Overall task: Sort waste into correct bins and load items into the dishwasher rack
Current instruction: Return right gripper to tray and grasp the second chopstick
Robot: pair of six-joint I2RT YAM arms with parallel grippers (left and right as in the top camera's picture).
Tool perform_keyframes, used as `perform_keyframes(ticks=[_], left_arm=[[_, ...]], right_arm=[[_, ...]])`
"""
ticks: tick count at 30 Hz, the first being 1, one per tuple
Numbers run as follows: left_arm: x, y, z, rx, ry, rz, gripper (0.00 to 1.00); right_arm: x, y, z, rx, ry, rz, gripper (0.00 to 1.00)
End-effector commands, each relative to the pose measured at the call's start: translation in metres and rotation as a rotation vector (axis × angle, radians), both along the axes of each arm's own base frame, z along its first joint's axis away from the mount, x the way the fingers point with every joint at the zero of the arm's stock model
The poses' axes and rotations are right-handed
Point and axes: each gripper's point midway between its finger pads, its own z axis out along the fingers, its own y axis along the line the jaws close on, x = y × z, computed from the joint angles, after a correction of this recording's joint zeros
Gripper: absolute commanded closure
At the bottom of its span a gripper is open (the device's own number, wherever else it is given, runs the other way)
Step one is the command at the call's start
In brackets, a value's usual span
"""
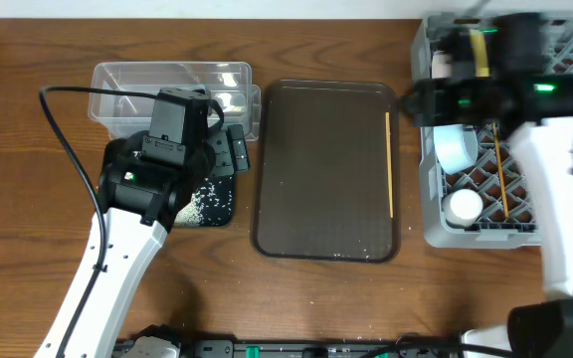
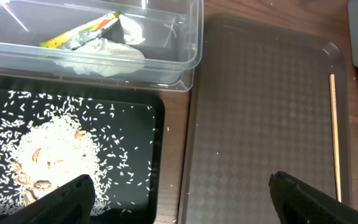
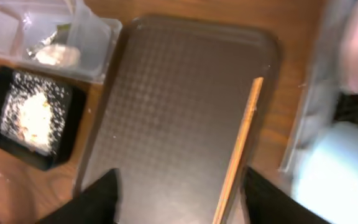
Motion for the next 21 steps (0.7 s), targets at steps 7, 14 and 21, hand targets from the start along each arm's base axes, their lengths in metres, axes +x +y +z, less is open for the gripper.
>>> perform_keyframes(ticks=[7, 14, 21], left_arm=[[0.001, 0.003, -0.001, 0.011, 0.001, 0.009, 0.08], [0.001, 0.003, -0.001, 0.011, 0.001, 0.009, 0.09], [0.001, 0.003, -0.001, 0.011, 0.001, 0.009, 0.08]], right_arm=[[0.009, 0.006, -0.095, -0.401, 0.145, -0.235, 0.31], [0.01, -0.003, -0.156, -0.464, 0.285, -0.3, 0.5], [0.013, -0.015, -0.192, -0.535, 0.334, -0.406, 0.48]])
